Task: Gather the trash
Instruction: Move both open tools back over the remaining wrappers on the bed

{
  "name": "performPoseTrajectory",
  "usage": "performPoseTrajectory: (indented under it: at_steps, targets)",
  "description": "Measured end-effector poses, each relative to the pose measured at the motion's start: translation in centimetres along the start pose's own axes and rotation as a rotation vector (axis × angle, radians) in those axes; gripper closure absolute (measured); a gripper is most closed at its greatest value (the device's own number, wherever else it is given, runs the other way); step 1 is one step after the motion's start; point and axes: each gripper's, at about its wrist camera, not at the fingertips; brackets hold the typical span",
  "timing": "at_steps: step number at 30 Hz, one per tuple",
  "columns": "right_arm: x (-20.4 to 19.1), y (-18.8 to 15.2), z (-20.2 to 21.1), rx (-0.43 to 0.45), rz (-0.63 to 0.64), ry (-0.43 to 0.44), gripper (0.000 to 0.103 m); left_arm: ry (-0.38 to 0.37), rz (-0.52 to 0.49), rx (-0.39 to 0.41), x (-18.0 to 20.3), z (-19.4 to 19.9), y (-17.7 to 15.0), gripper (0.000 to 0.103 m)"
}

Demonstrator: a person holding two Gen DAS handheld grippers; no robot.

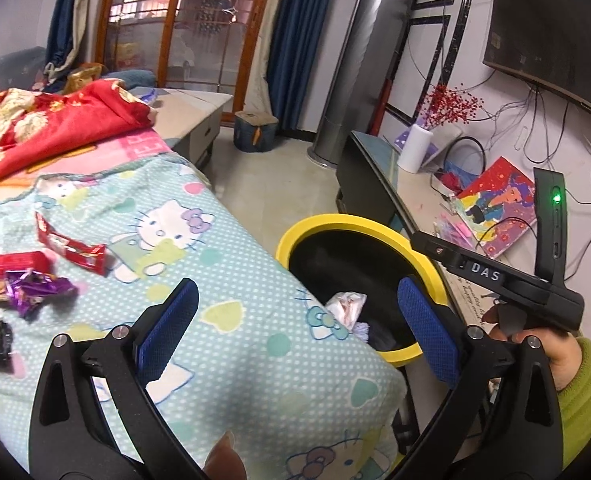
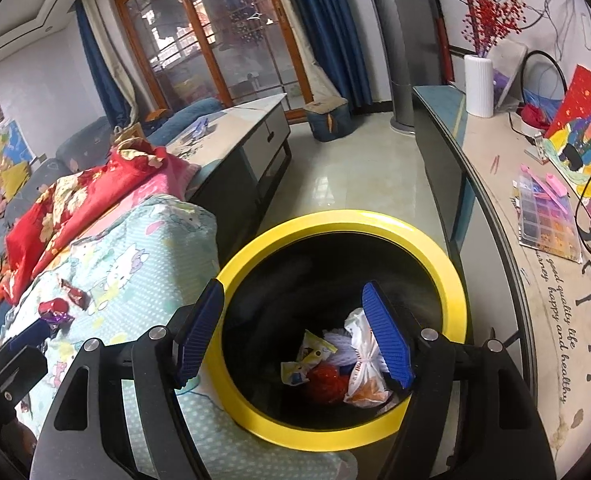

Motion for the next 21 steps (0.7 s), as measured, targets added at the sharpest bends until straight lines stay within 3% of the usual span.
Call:
performPoseTrajectory:
  at_steps: [21]
  targets:
    - [-7.5, -2.9, 2.1, -0.001, 0.152, 0.108, 0.034, 0.14, 0.037, 0.089, -4.0, 6.4, -0.7, 0.011]
Point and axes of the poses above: each gripper's, at about its wrist camera, not at the fingertips, and z roughly against the way its jaws point, x to its right, y to its top, and after that the axes turned 15 degrees about -z, right-handed
